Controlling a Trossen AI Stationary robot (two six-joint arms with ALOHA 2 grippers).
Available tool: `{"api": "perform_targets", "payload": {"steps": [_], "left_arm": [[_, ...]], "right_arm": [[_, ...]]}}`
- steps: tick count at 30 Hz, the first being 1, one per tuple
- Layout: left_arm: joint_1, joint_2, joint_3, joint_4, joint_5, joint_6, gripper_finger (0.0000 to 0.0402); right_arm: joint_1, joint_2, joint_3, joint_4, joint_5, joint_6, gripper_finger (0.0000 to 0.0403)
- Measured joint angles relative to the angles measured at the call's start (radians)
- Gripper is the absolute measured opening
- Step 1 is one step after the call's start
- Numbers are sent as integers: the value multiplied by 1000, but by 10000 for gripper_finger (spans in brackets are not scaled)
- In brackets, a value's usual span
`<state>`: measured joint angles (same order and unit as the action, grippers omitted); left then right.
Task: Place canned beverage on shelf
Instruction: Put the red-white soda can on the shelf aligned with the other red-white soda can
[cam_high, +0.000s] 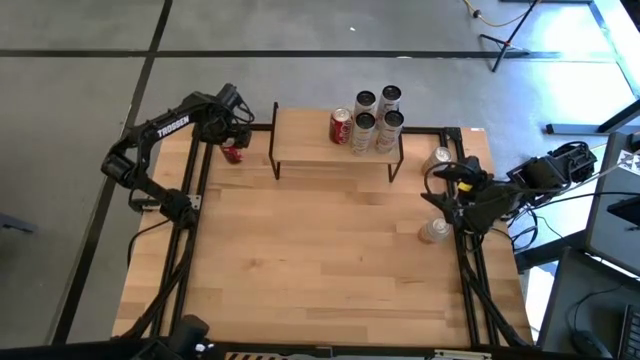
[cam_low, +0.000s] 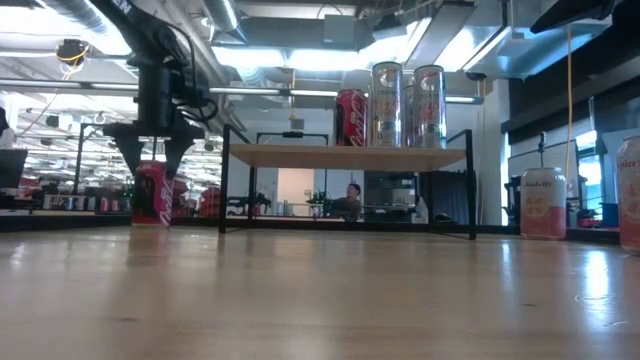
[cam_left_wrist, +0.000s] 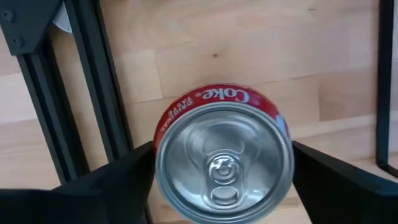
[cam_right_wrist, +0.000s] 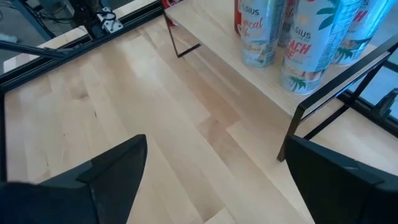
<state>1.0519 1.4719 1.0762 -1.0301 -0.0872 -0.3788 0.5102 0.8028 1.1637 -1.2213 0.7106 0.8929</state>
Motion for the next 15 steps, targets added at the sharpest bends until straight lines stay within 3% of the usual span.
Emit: {"api": "perform_targets", "payload": {"steps": [8,15], "left_arm": [[-1,-3,-5,-1,-1,105,264],[-35,-4,14,-69,1,202,262]], "right_arm": [[0,0,0,0,5,0,365],[0,0,0,0,-5,0,365]]}}
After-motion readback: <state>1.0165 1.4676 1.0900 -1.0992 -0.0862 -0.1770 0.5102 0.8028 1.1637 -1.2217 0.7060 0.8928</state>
